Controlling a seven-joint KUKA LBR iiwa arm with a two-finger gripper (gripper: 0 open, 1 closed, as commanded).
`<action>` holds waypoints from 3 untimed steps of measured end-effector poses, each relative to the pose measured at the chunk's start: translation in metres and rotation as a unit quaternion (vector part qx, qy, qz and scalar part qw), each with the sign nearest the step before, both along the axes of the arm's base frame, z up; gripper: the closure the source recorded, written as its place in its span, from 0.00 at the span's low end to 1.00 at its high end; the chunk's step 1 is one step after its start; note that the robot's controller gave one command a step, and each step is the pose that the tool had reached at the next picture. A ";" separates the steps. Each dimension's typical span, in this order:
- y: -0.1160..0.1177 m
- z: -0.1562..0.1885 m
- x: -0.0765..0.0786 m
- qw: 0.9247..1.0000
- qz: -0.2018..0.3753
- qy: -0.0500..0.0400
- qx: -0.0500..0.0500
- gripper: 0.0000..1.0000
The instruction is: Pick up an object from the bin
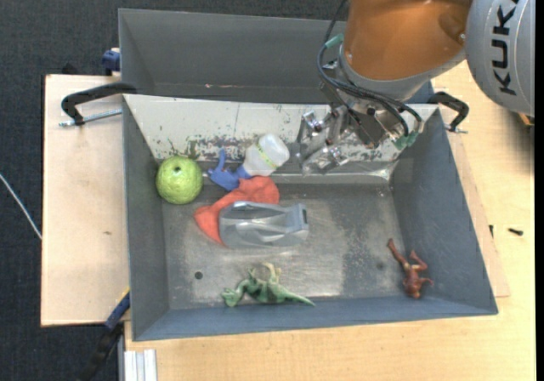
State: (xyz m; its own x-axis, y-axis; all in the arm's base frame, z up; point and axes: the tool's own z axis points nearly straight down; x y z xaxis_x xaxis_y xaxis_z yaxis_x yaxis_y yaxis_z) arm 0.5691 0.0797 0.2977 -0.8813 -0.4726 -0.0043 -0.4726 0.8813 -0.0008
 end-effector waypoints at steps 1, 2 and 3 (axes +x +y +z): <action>-0.016 -0.025 -0.001 0.998 0.066 0.002 0.000 1.00; 0.003 -0.052 -0.006 0.995 0.105 -0.002 -0.001 1.00; 0.039 -0.092 -0.022 0.990 0.139 0.000 0.000 0.00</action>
Offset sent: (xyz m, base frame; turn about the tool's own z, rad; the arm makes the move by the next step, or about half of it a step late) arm -0.0116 0.0140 -0.0747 -0.2555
